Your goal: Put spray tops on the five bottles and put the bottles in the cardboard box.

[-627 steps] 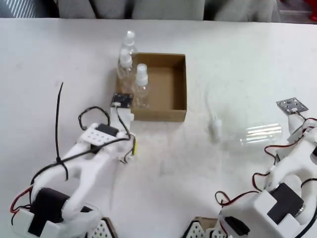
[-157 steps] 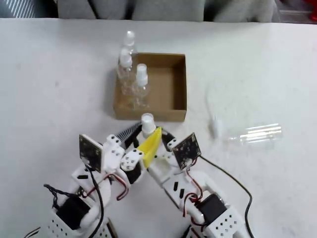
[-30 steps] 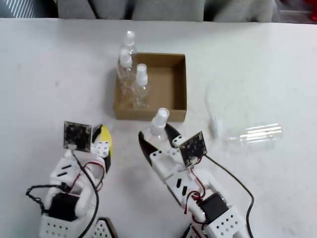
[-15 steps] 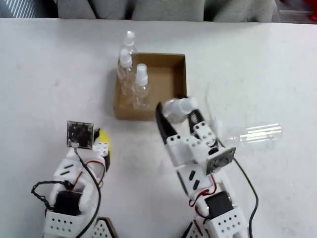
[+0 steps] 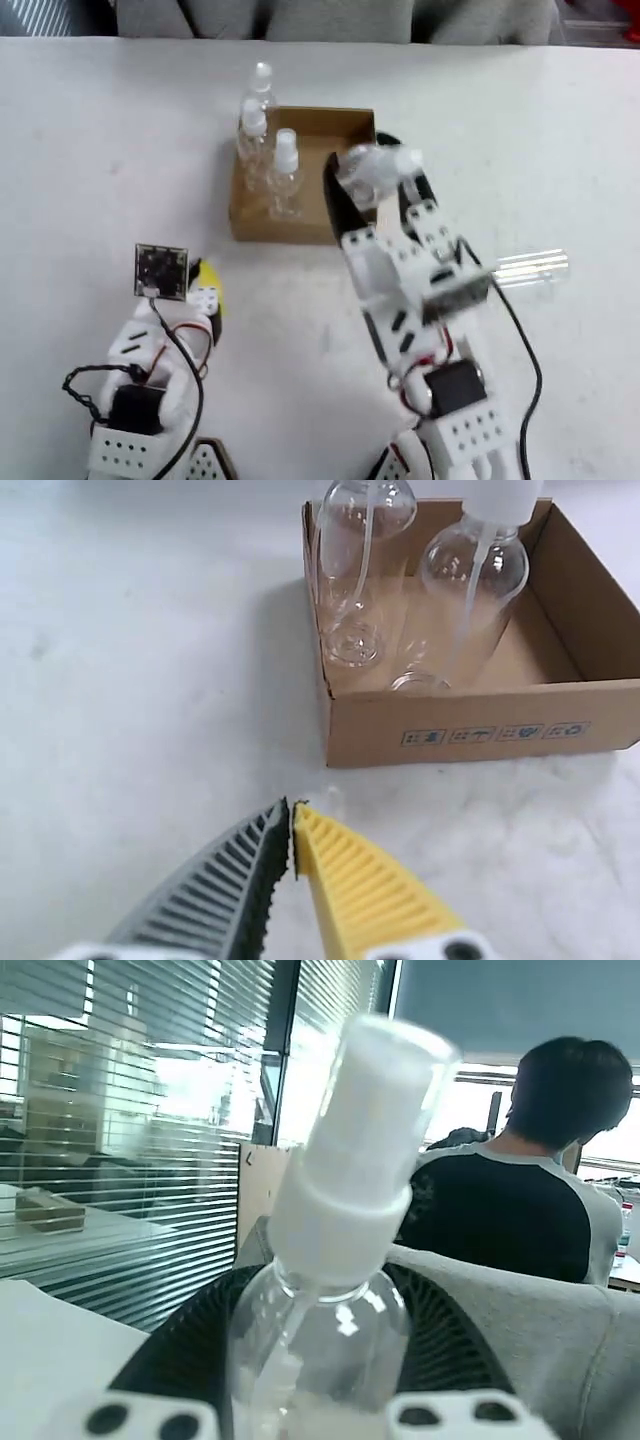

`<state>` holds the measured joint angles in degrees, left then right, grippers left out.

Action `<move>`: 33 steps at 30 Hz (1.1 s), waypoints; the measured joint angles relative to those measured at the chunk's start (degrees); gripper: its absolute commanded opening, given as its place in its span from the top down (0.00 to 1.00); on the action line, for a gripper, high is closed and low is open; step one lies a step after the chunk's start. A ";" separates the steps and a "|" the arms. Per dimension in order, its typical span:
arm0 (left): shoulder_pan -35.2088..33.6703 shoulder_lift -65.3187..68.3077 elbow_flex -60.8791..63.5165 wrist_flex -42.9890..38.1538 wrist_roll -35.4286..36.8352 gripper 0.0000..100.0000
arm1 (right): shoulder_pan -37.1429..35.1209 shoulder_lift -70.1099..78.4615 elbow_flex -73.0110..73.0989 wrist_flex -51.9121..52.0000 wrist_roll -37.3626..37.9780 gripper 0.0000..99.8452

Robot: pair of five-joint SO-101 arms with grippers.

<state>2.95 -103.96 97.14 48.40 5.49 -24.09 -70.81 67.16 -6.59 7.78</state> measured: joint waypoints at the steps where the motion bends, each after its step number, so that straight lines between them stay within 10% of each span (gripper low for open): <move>1: 0.00 0.00 0.00 0.00 0.00 0.98 | 0.00 3.43 -2.02 -1.49 0.00 0.98; 33: 0.09 0.00 0.00 0.00 0.00 0.97 | 6.86 90.55 -40.88 -33.32 0.00 0.98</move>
<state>3.03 -103.96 97.14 48.40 5.49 -17.23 19.74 26.29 -39.91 7.78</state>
